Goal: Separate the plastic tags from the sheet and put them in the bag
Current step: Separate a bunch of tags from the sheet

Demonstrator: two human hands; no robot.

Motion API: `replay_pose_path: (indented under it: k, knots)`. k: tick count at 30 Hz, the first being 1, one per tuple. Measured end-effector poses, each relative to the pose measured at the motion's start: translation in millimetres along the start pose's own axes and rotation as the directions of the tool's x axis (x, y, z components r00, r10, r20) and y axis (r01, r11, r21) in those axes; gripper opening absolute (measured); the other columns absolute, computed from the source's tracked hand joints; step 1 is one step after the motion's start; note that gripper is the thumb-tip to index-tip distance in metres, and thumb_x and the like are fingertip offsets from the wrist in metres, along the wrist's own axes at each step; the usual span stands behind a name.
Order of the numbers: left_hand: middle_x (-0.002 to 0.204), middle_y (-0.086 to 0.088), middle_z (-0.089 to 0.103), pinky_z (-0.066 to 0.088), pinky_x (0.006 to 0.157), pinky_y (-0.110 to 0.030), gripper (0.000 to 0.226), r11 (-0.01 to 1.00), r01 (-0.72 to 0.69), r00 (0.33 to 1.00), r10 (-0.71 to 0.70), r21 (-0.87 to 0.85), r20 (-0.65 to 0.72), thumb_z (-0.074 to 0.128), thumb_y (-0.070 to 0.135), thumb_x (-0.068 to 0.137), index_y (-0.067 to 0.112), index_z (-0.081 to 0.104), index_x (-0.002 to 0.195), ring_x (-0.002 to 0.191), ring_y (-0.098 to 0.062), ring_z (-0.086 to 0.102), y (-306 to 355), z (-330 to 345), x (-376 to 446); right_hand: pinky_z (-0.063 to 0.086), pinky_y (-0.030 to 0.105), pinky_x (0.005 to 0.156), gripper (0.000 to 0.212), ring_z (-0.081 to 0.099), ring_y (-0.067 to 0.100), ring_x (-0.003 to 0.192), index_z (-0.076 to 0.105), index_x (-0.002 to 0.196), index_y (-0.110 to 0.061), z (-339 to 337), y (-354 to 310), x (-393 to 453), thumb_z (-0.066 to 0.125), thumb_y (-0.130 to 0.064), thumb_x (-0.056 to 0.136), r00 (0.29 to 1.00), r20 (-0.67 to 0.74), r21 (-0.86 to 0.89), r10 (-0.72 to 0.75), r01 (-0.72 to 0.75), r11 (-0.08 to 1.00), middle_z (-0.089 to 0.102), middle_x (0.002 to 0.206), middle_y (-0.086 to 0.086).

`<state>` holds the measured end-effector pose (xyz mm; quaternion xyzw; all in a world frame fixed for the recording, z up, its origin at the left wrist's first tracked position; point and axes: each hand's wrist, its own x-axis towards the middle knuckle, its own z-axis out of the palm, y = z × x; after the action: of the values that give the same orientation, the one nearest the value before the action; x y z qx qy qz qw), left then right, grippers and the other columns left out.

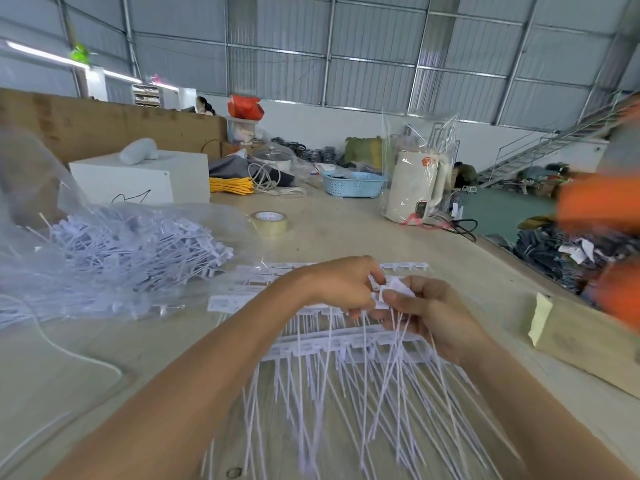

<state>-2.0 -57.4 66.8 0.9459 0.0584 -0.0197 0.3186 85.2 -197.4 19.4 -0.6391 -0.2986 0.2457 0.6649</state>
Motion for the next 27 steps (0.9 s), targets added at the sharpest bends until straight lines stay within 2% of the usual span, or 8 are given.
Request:
replay_pose_path:
  k: [6,7,8,9,12,19,23,27]
  knots:
    - [0.086,0.004,0.061,0.042,0.068,-0.021,0.037,0.997,0.062,0.998,-0.061,0.04,-0.009,0.051,0.035,0.096,0.001,0.064,0.103,0.069,-0.013,0.061,-16.2,-2.8,5.9,0.047,0.021,0.045,0.008,0.058,0.015,0.046,0.058,0.079,0.002,-3.5,-2.4,3.3,0.066,0.004,0.081,0.986,-0.117,-0.056,-0.122,0.117,0.992,0.06,0.058,0.009]
    - [0.083,-0.011,0.071,0.039,0.065,-0.019,0.039,0.997,0.071,0.997,-0.071,0.013,0.001,0.048,0.035,0.097,0.0,0.065,0.093,0.065,-0.012,0.058,-19.1,-3.4,6.2,0.046,0.02,0.045,0.01,0.058,0.015,0.046,0.058,0.077,0.001,-5.0,-2.3,3.9,0.066,0.003,0.081,0.983,-0.123,-0.082,-0.135,0.126,0.989,0.06,0.055,0.006]
    - [0.104,-0.006,0.033,0.036,0.063,-0.017,0.037,0.997,0.07,0.998,-0.07,-0.033,-0.002,0.047,0.033,0.098,0.003,0.064,0.086,0.062,-0.013,0.054,-20.8,-3.2,5.5,0.046,0.02,0.046,0.01,0.059,0.015,0.046,0.058,0.076,-0.001,-5.9,-1.5,4.2,0.066,0.002,0.082,0.982,-0.118,-0.104,-0.145,0.133,0.986,0.06,0.054,0.005]
    - [0.072,0.007,0.045,0.035,0.063,-0.019,0.032,0.995,0.06,0.998,-0.062,-0.078,-0.02,0.047,0.03,0.098,0.007,0.06,0.08,0.06,-0.016,0.05,-22.2,-2.8,4.8,0.048,0.022,0.048,0.008,0.06,0.015,0.048,0.061,0.077,-0.002,-6.2,-0.5,4.4,0.066,0.001,0.082,0.983,-0.104,-0.122,-0.148,0.135,0.983,0.061,0.054,0.004]
    - [0.06,-0.005,0.055,0.041,0.057,-0.02,0.037,0.991,0.039,0.996,-0.049,-0.131,-0.074,0.05,0.021,0.097,0.01,0.053,0.062,0.052,-0.012,0.049,-24.0,-1.6,5.8,0.053,0.027,0.055,0.005,0.061,0.017,0.052,0.067,0.088,-0.004,-6.9,4.6,6.0,0.066,-0.002,0.083,0.99,-0.057,-0.149,-0.131,0.121,0.981,0.064,0.057,0.008]
    - [0.058,0.0,0.053,0.044,0.057,-0.018,0.037,0.996,0.025,0.992,-0.036,-0.085,-0.123,0.053,0.02,0.096,0.013,0.051,0.06,0.052,-0.006,0.049,-25.3,3.9,11.4,0.047,0.021,0.049,0.006,0.062,0.015,0.05,0.069,0.08,-0.006,-10.1,8.8,6.4,0.073,-0.008,0.077,0.997,-0.013,-0.222,-0.082,0.077,0.972,0.066,0.057,0.006]
    - [0.056,0.002,0.044,0.039,0.052,-0.018,0.039,0.984,0.072,0.988,-0.093,-0.162,-0.125,0.055,0.022,0.095,0.015,0.044,0.058,0.052,-0.005,0.048,-24.7,6.8,13.4,0.052,0.034,0.056,0.01,0.061,0.023,0.05,0.067,0.075,0.003,-7.0,11.1,8.0,0.076,-0.001,0.073,0.98,-0.072,-0.31,-0.186,0.156,0.938,0.065,0.055,0.01]
    - [0.051,-0.001,0.041,0.025,0.044,-0.018,0.034,0.946,0.168,0.979,-0.193,-0.276,-0.066,0.056,0.018,0.092,0.013,0.045,0.06,0.041,-0.012,0.032,-21.3,5.5,14.5,0.048,0.029,0.049,0.012,0.058,0.02,0.042,0.063,0.078,0.009,-2.8,11.9,8.1,0.073,0.006,0.073,0.954,-0.123,-0.343,-0.275,0.219,0.913,0.062,0.05,0.007]
